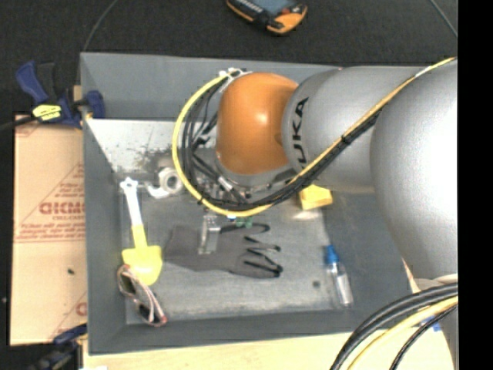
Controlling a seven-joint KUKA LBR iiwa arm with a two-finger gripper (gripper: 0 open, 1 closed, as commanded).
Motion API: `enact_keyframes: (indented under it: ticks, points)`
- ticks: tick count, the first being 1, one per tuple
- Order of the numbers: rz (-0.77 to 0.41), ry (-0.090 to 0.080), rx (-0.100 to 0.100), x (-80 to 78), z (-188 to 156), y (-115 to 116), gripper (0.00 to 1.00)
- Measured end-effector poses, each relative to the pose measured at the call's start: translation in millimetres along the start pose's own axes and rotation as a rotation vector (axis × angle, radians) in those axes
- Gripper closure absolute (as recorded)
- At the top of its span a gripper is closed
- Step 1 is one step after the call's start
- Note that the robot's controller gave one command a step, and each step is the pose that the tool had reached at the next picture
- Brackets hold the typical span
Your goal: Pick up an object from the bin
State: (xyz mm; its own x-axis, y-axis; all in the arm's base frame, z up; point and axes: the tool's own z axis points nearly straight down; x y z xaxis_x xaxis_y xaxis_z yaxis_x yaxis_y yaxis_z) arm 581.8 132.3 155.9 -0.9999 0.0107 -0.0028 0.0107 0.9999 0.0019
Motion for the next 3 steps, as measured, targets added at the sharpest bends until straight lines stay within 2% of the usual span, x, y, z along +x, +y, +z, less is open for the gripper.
enact_keyframes:
  ticks: [1,2,3]
  points:
    - [0.0,0.0,0.0,0.0,0,0,0.0]
    - [0.051,0.003,0.0,-12.2,47,8,0.0]
    - [0.036,-0.006,-0.001,-13.7,30,7,0.0]
